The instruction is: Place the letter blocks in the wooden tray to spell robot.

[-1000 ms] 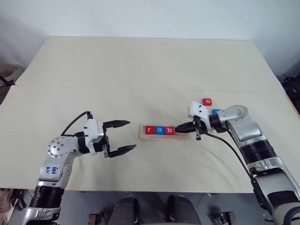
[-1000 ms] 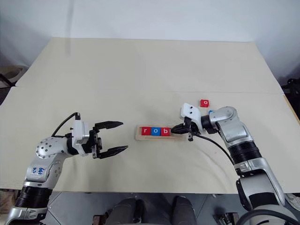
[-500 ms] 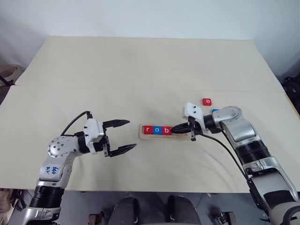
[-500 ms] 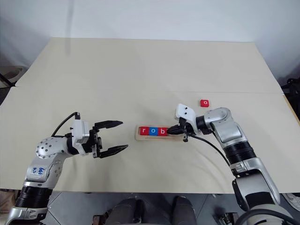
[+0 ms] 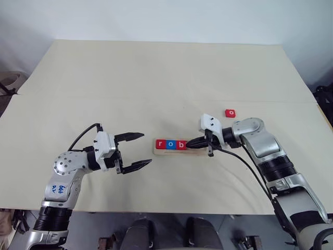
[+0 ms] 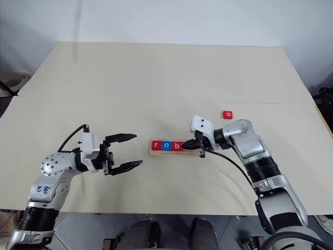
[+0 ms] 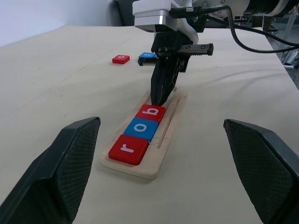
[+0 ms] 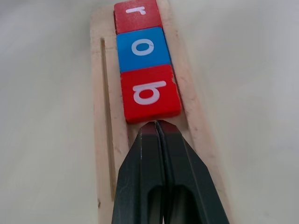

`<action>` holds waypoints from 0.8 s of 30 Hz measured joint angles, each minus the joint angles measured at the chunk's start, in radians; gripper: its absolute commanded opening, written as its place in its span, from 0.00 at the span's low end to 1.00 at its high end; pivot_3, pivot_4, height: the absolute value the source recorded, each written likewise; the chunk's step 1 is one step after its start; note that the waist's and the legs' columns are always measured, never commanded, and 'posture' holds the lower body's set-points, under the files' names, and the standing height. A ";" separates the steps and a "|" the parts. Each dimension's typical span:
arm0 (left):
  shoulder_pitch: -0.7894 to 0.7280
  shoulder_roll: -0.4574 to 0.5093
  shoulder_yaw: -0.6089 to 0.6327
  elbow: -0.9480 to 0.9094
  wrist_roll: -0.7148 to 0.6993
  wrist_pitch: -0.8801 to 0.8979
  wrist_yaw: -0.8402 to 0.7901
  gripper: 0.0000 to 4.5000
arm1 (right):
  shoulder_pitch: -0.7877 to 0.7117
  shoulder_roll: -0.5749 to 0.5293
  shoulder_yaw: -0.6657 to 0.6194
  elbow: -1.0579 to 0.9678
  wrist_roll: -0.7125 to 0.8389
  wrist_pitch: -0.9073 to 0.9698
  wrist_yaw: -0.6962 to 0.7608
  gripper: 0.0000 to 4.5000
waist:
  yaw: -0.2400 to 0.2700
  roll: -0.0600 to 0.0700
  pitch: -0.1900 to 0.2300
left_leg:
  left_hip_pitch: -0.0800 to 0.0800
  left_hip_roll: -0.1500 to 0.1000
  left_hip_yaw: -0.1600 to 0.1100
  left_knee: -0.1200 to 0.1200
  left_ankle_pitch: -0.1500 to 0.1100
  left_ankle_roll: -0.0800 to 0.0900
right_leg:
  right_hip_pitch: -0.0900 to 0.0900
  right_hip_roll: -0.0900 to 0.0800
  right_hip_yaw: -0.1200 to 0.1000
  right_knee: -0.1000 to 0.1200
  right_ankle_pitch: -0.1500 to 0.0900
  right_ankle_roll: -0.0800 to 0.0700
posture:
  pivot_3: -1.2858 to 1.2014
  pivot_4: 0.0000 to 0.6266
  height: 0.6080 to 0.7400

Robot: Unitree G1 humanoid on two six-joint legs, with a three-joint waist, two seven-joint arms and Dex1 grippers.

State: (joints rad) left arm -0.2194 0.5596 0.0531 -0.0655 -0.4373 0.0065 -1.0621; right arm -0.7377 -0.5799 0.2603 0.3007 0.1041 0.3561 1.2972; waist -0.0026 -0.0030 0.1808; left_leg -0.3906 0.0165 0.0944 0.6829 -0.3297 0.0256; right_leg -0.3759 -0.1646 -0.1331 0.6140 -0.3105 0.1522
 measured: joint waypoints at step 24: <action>-0.119 -0.045 -0.037 0.156 0.012 -0.024 -0.051 1.00 | 0.934 0.087 -0.753 -0.463 0.291 -0.247 -0.428 0.99 | 0.021 0.001 0.000 | 0.003 0.000 0.002 -0.001 0.000 0.000 | 0.001 0.000 0.003 0.002 0.000 0.000 | 0.52 0.24 1.00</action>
State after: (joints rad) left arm -0.3384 0.5147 0.0158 0.0909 -0.4257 -0.0171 -1.1135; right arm 0.1959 -0.4933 -0.4928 -0.1623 0.3952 0.1089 0.8688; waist 0.0188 -0.0024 0.1803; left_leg -0.3873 0.0161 0.0968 0.6821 -0.3298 0.0258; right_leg -0.3749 -0.1644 -0.1300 0.6156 -0.3105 0.1522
